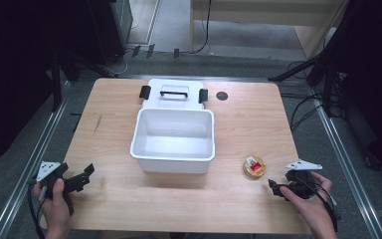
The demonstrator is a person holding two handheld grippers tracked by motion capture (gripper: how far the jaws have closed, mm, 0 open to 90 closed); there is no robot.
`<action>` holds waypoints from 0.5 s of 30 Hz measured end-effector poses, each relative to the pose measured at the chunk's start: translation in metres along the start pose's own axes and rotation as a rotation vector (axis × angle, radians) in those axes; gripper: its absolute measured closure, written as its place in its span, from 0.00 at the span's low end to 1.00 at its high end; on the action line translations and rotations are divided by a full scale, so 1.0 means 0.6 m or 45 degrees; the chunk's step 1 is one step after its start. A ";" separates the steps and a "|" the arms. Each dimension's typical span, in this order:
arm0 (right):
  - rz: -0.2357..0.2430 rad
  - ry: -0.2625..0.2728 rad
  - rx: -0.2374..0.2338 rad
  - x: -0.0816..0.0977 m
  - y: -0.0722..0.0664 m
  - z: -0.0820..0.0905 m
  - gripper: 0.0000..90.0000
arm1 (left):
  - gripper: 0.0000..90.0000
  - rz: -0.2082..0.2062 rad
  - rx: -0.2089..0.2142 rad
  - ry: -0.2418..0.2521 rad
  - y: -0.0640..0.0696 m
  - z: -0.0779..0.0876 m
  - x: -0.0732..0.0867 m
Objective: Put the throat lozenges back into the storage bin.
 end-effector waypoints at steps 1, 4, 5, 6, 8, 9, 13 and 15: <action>0.038 -0.046 -0.003 -0.002 -0.005 0.000 0.20 | 0.00 0.000 0.001 0.001 0.000 0.000 0.000; 0.067 -0.106 0.004 -0.006 -0.009 -0.002 0.20 | 0.00 -0.002 0.001 -0.002 0.000 0.000 0.000; 0.079 -0.125 0.003 -0.007 -0.010 -0.003 0.19 | 0.00 0.000 0.001 0.000 0.000 0.000 0.000; 0.079 -0.125 0.003 -0.007 -0.010 -0.003 0.19 | 0.00 0.000 0.001 0.000 0.000 0.000 0.000; 0.120 -0.188 0.001 -0.010 -0.013 -0.004 0.19 | 0.00 0.003 0.003 0.001 0.000 0.000 0.000; 0.120 -0.188 0.001 -0.010 -0.013 -0.004 0.19 | 0.00 0.005 0.002 0.000 0.000 0.000 0.000; 0.155 -0.274 -0.017 -0.017 -0.019 -0.003 0.19 | 0.00 0.008 0.003 -0.001 -0.001 0.000 0.000; 0.173 -0.318 -0.025 -0.021 -0.021 -0.002 0.18 | 0.00 0.010 0.007 -0.001 -0.001 0.000 0.000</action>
Point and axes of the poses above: each handheld gripper's, and its own axes: z roughly backward along the jaws, x roughly out of its underside, y roughly to its right, the point moved 9 cm from there along -z, roughly forward along the jaws, and after that the axes turned 6 degrees about -y, right-handed, at the moved point
